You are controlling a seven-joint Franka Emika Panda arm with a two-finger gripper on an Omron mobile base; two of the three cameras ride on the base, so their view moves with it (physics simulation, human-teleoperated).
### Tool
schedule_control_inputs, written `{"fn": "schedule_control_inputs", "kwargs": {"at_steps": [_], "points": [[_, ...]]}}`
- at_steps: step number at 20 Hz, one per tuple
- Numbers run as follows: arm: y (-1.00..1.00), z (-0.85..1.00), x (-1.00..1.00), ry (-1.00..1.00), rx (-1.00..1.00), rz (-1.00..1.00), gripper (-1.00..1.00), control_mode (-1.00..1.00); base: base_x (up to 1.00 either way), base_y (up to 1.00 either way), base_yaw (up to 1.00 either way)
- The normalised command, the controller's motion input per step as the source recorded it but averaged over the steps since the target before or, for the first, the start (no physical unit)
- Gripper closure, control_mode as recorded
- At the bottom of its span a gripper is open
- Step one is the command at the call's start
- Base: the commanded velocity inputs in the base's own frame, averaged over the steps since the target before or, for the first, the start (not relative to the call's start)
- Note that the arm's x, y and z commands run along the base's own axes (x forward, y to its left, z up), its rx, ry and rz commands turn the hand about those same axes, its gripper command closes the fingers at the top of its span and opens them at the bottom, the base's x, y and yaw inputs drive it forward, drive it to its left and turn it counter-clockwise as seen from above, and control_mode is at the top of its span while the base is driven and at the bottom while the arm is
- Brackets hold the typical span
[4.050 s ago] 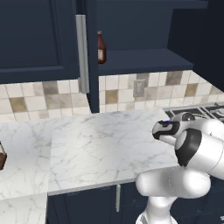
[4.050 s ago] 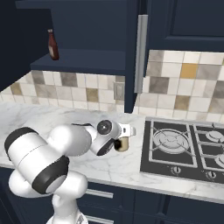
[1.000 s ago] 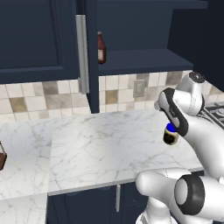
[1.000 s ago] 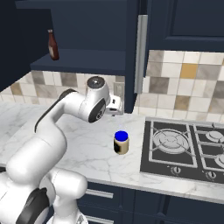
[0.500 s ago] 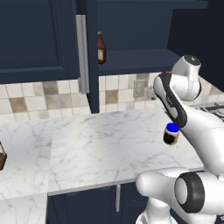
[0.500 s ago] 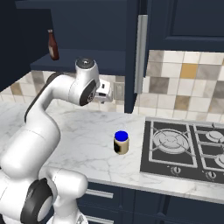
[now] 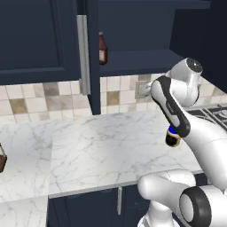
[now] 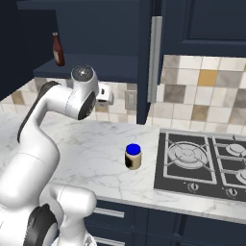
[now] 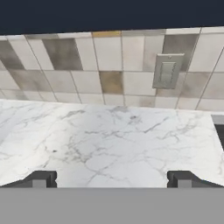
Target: Take 2 condiments from the cabinet and move them on the counter near the stove.Make sure the condiments are lined up with each other, next to each other.
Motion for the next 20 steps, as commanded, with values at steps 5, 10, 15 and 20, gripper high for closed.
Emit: {"fn": "schedule_control_inputs", "kwargs": {"at_steps": [5,10,15,20], "points": [[0.30,0.58,0.00,-0.01,0.01,0.11,-1.00,-1.00,0.00,0.00,0.00],[0.20,0.54,0.00,0.00,0.00,0.06,-1.00,-1.00,0.00,0.00,0.00],[0.24,0.21,0.00,-0.05,0.00,0.03,-1.00,-1.00,0.00,0.00,0.00],[0.32,0.14,0.07,-0.21,0.00,0.02,-1.00,-1.00,0.00,0.00,0.00]]}}
